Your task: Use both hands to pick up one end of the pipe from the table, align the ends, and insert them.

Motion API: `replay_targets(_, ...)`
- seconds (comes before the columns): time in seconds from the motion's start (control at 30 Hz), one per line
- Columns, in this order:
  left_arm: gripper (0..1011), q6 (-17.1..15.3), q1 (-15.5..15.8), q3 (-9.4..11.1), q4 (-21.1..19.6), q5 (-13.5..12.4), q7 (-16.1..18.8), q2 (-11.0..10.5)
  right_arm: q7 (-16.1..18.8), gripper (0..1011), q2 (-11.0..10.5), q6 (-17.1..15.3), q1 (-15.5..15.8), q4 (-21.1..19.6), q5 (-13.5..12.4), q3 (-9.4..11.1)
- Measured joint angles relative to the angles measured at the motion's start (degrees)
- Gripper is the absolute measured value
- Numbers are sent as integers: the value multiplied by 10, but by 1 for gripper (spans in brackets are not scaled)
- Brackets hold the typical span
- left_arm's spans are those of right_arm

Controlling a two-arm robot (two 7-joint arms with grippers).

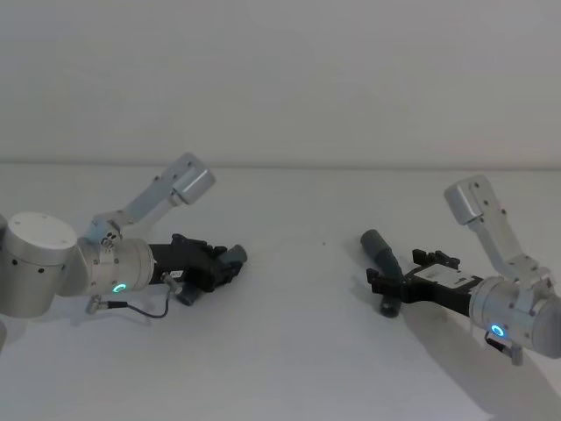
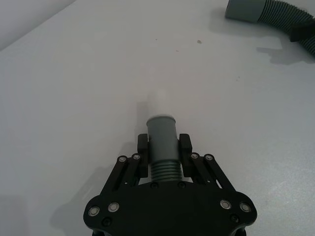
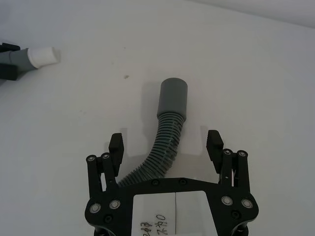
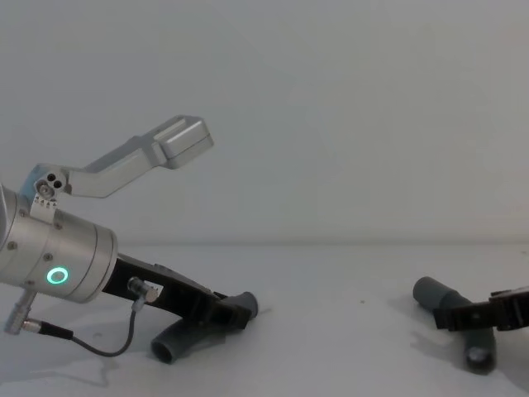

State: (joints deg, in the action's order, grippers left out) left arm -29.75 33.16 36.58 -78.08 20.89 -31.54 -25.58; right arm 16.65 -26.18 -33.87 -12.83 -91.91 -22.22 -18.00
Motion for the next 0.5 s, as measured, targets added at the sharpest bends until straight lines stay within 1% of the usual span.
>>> replay_targets(0.5, 363, 0, 0, 0, 0, 0, 0, 0, -13, 1001, 15, -5, -7, 17, 10, -2)
